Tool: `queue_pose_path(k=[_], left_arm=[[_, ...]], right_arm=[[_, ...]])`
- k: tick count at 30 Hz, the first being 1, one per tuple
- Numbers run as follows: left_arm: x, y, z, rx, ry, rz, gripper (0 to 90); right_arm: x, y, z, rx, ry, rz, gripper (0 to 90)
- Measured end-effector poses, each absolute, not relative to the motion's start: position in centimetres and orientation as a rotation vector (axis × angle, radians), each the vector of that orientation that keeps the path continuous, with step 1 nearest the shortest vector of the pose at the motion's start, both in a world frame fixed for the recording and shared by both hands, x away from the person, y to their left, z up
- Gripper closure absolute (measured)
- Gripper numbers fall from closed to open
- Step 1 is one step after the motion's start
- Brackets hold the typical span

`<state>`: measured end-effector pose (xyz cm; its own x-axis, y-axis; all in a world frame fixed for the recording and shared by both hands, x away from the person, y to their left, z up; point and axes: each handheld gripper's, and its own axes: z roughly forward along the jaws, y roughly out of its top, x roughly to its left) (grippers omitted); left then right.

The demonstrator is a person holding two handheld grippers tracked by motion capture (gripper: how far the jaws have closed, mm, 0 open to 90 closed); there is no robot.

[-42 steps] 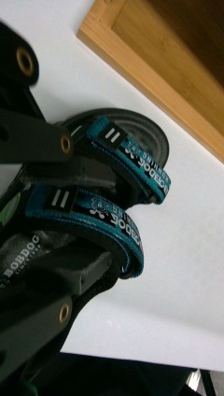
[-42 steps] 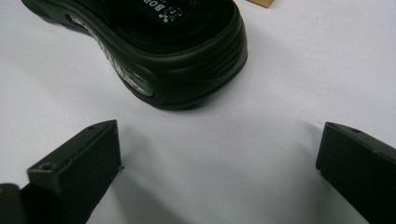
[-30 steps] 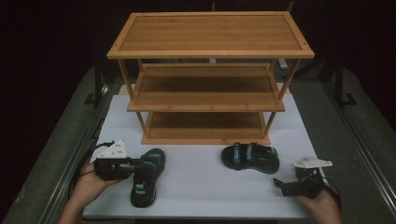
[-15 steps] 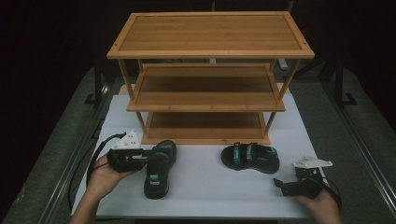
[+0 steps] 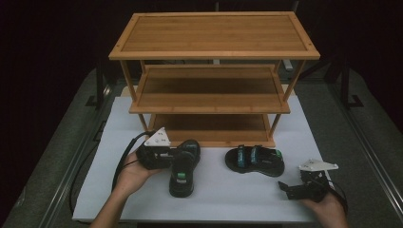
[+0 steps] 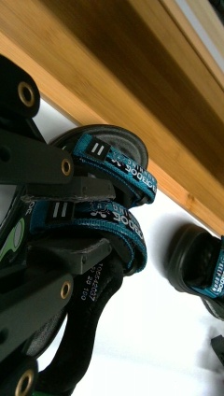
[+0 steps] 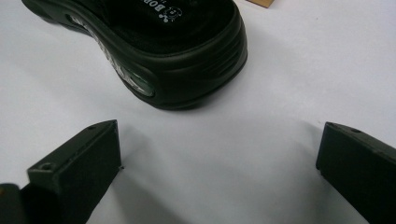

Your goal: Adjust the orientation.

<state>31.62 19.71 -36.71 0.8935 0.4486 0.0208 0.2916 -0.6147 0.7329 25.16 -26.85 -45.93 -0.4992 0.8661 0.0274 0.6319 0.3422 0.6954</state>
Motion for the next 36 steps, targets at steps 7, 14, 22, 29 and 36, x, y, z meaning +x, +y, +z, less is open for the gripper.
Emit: queue_pose_path(k=[7, 14, 22, 29, 36], left_arm=[[32.0, 17.5, -37.8, 2.296, 0.533, 0.27, 73.3], [31.3, 16.9, -38.9, 2.29, 0.539, 0.261, 73.3], [31.2, 17.5, -38.9, 2.263, 0.568, 0.249, 70.2], [31.2, 18.8, -38.2, 2.202, 0.591, 0.19, 42.3], [30.4, 21.7, -37.8, 2.186, 0.643, 0.207, 28.1]], right_arm=[[25.2, -26.9, -45.9, 1.325, 2.264, 0.94, 0.0], [25.2, -26.9, -45.9, 1.325, 2.265, 0.939, 0.0], [25.2, -26.9, -45.9, 1.324, 2.264, 0.94, 0.0], [25.1, -26.8, -45.9, 1.326, 2.264, 0.939, 0.0], [25.2, -26.8, -45.9, 1.326, 2.267, 0.935, 0.0]])
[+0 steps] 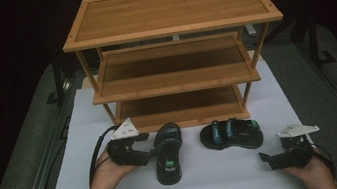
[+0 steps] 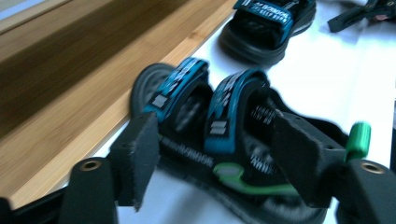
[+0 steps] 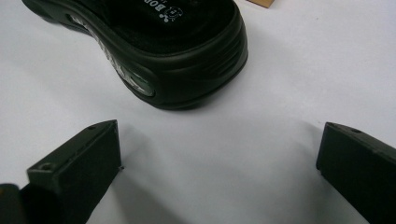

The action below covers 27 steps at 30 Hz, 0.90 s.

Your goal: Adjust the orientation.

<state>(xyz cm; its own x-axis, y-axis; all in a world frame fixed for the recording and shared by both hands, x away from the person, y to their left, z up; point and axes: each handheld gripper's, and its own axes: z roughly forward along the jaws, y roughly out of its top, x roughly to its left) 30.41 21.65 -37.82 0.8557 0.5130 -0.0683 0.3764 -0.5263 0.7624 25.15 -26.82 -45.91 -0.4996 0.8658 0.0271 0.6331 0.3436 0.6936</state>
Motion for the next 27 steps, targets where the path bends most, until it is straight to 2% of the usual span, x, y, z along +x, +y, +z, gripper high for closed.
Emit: queue_pose_path(k=[7, 16, 18, 21, 23, 27], left_arm=[[29.1, 24.7, -39.6, 2.219, 0.712, 0.219, 21.4], [28.0, 28.0, -42.1, 2.268, 0.813, 0.313, 12.1], [27.8, 28.2, -42.7, 2.288, 0.824, 0.33, 8.3], [27.7, 28.3, -43.4, 2.307, 0.832, 0.354, 7.4], [27.8, 28.4, -44.0, 2.31, 0.848, 0.346, 1.7], [27.7, 28.5, -44.8, 2.305, 0.83, 0.349, 1.1]], right_arm=[[25.2, -26.8, -45.9, 1.325, 2.266, 0.936, 0.0], [25.2, -26.8, -45.9, 1.322, 2.267, 0.931, 0.0], [25.2, -26.8, -45.9, 1.325, 2.267, 0.931, 0.0], [25.2, -26.8, -45.9, 1.324, 2.268, 0.93, 0.0], [25.2, -26.8, -45.9, 1.323, 2.27, 0.93, 0.0], [25.2, -26.8, -45.9, 1.319, 2.274, 0.929, 0.0]])
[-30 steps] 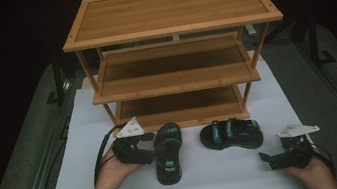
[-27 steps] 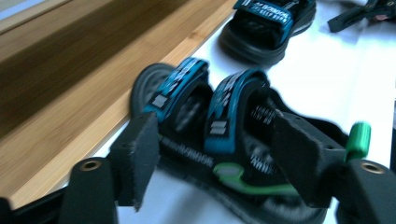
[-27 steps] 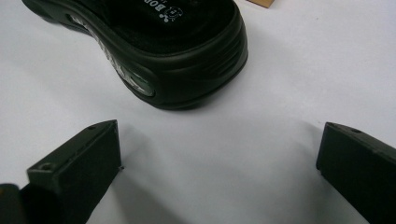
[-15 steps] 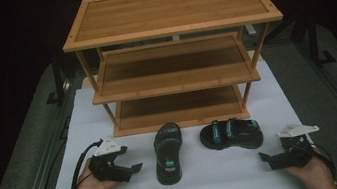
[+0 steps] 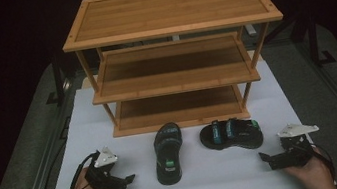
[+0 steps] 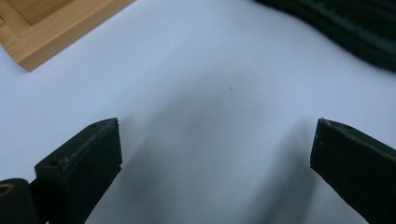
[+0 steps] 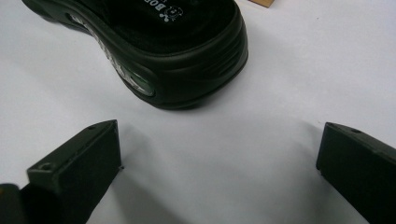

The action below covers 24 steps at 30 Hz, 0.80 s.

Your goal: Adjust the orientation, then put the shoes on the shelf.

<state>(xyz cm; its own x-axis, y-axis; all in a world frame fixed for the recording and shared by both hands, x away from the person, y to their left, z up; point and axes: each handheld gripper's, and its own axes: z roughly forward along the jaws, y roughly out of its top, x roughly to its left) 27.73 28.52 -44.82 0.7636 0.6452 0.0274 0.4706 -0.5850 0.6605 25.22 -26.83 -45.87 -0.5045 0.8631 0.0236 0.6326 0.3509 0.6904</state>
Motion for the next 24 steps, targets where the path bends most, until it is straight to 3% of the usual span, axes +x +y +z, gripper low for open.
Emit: queue_pose_path(k=[9, 24], left_arm=[[27.6, 29.0, -45.4, 2.252, 0.836, 0.353, 0.0], [27.6, 29.0, -45.3, 2.253, 0.839, 0.347, 0.0]], right_arm=[[25.3, -27.1, -45.1, 1.268, 2.32, 0.926, 0.0], [26.2, -27.5, -40.9, 1.184, 2.313, 1.043, 0.0]])
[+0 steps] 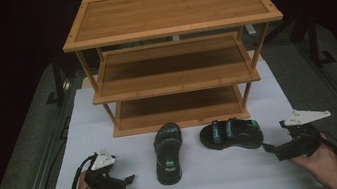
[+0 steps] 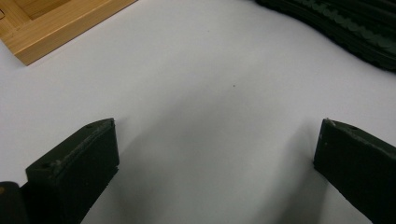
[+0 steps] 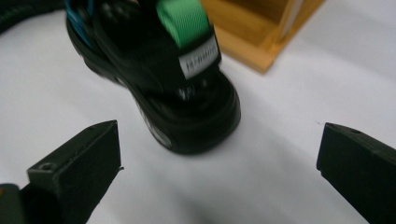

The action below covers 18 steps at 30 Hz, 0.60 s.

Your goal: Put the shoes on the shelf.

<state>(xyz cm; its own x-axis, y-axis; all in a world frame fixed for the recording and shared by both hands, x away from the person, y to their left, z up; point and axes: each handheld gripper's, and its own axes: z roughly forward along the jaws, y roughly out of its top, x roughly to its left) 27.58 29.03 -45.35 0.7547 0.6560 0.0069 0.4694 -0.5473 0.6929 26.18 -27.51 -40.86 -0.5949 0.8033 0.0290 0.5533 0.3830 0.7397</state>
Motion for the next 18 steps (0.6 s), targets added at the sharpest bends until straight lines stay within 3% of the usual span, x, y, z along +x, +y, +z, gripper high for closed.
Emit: queue_pose_path(k=[18], left_arm=[[27.6, 29.0, -45.4, 2.251, 0.84, 0.345, 0.0]], right_arm=[[30.6, -23.1, -36.0, 0.892, 2.579, 1.047, 0.7]])
